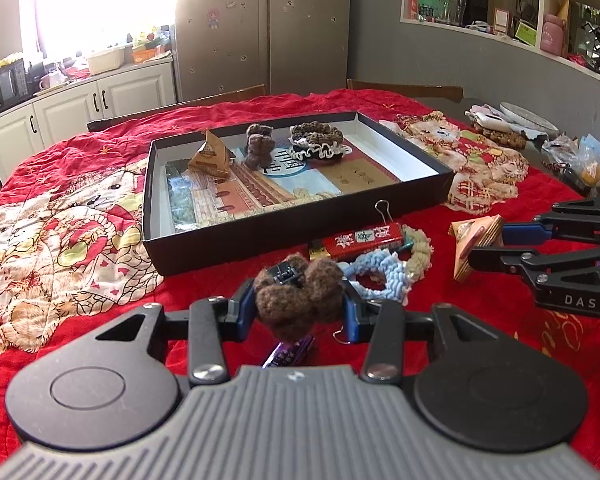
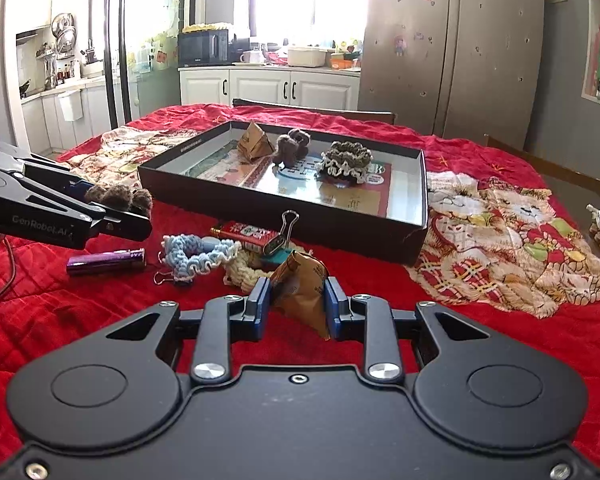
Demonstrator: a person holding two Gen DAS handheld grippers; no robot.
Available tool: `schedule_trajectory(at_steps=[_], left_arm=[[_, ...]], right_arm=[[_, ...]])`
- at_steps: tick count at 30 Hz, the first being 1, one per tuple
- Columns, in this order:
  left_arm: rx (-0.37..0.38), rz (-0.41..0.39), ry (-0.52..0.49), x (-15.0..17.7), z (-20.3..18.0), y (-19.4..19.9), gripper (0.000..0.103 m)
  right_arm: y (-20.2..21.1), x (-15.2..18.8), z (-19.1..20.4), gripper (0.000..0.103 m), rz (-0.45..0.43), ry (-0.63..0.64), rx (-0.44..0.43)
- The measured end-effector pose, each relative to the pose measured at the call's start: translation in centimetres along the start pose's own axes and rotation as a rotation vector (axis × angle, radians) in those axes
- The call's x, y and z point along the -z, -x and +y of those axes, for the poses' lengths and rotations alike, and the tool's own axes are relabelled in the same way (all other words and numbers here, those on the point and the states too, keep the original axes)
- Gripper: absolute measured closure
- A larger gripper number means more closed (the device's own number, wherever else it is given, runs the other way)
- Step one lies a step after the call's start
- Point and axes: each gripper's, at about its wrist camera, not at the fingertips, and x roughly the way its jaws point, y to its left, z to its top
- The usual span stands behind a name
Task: Organize objects
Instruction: 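Lift and carry the hair tie and paper pouch over the box with both tools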
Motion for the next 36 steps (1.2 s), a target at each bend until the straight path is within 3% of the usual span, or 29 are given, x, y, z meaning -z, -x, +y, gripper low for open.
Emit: schedule_trajectory(at_steps=[11,21,36], left_arm=[[-0.019,-0.042,0.000,-1.7,0.4,0.9,0.057],[-0.067,-0.067,0.003,-4.4,1.2,0.1,0.056],[-0.159,-0.065,0.097,-8.3,4.8,-3.9,0.056]], right_arm=[[1.6,-2.2,-0.4,0.076,-0.048,0.006,-0.021],[2.3,-6.9,-0.2,0.076,-0.134,0.062,-0.030],[-4.3,-12.4,1.6,0.076,-0.128,0.101,-0.093]])
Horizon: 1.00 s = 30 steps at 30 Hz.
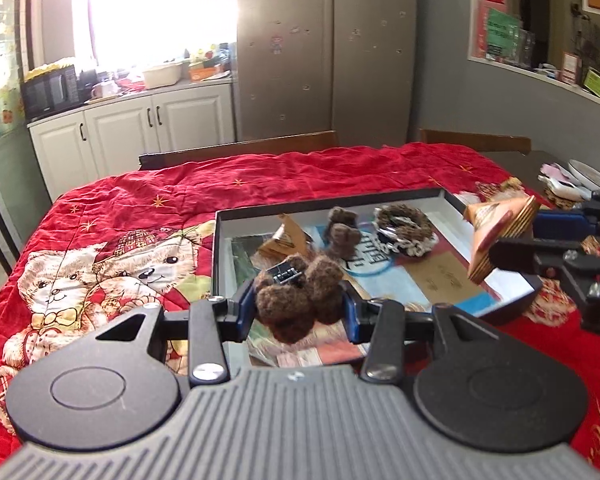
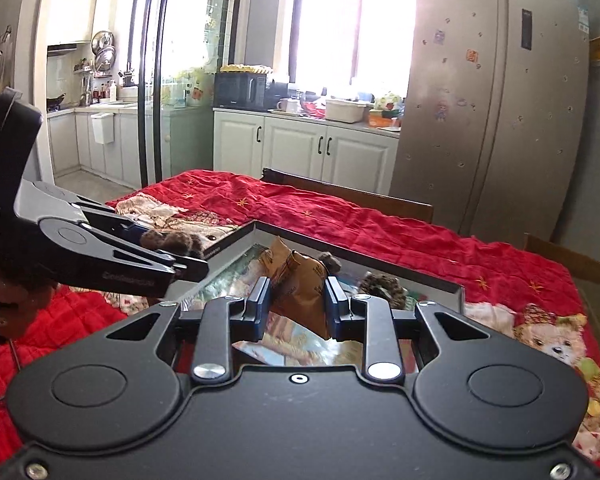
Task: Organize objects
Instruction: 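Lift and carry the hair tie and paper pouch over the box with both tools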
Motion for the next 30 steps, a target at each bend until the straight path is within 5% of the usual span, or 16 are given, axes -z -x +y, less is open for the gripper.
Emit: schedule_trajectory(at_steps=[17,30], left_arm=[[-0.072,0.076,0.041,-0.8,1.1,-7.4,0.056],[-0.082,0.113,0.050,-0.6,1.3,-10.5,0.055]], right_arm=[[-10.9,0.7,-1.8,0.076,0.099,-0.073,-0.033],[-14.8,1.1,-2.6,0.076,0.143,-0.097,-0.042]])
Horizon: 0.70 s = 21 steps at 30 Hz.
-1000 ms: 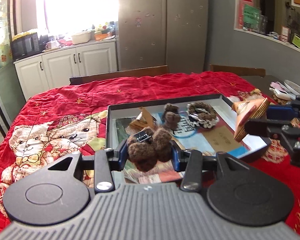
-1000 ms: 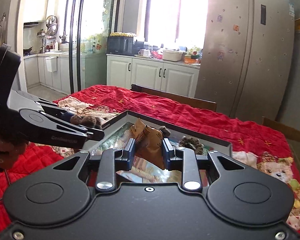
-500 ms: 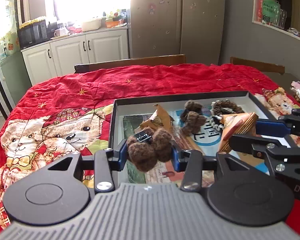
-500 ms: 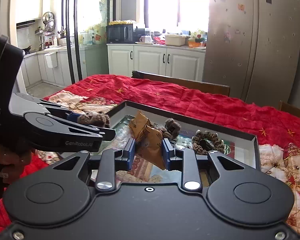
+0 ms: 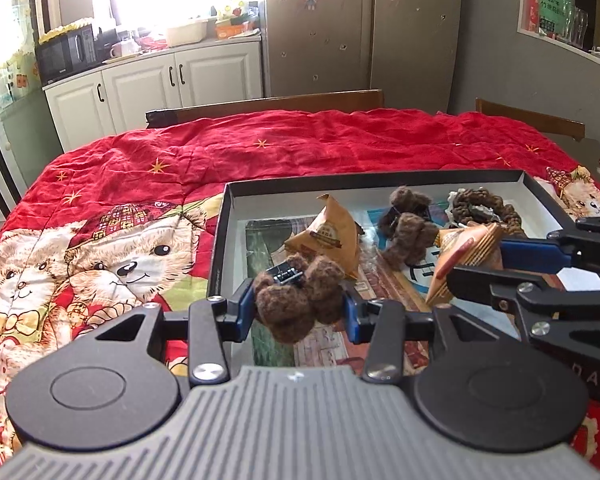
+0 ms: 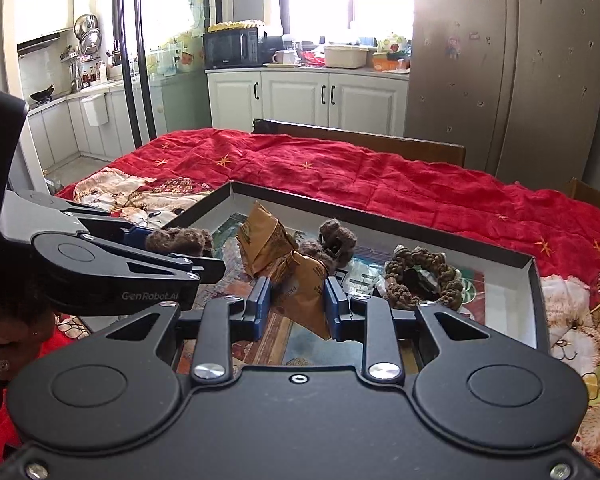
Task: Organize objects
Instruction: 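Lift and carry the hair tie and paper pouch over the box with both tools, then lower the hair tie and paper pouch into the box with both tools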
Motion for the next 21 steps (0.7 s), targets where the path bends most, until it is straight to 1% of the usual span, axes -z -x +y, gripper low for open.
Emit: schedule_trajectory(at_steps=[8,21], left_arm=[[-0.011,0.003,-0.004,0.0,-0.1,-0.7,0.055],[-0.019,0.006,-0.013,0.3,-0.4,-1.5,0.054]], right_arm=[[-1.3,0.2,-0.4,0.076,0.018,-0.009,0.002],[-2.3,0.3,-0.4,0.076,0.036,-0.008,0.007]])
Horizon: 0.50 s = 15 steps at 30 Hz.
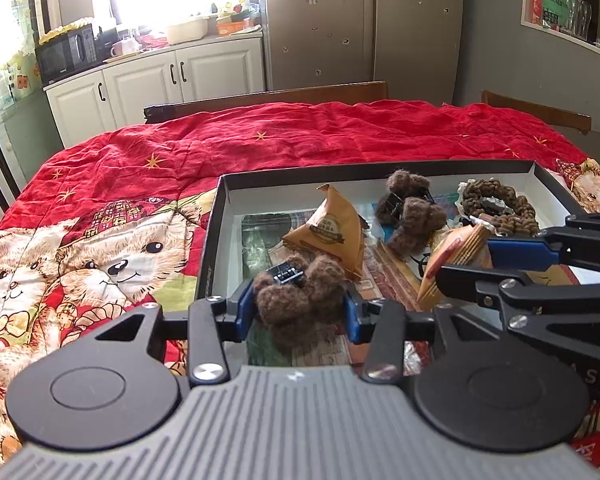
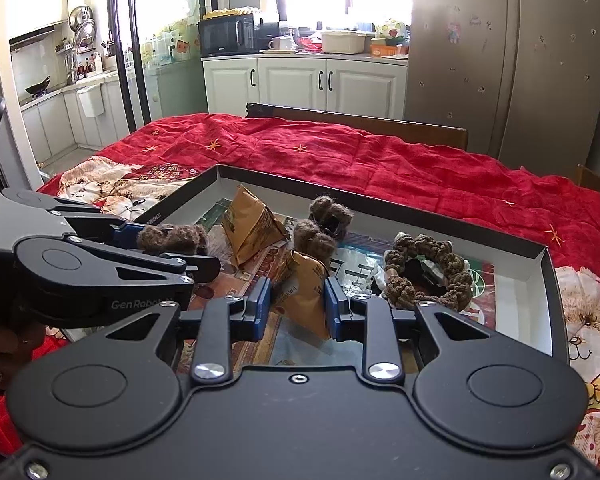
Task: Organize objects
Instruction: 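Lower the hair tie and paper pouch into the box with both tools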
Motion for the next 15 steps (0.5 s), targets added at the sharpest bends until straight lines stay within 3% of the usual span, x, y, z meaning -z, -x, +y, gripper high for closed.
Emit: schedule_trajectory(at_steps=[15], left_arm=[[-0.019,-0.010,-0.025,0.20,-0.55,-0.19,0.053]], right_arm=[[-0.88,0.18,0.11,0.076,0.020,0.013,0.008]])
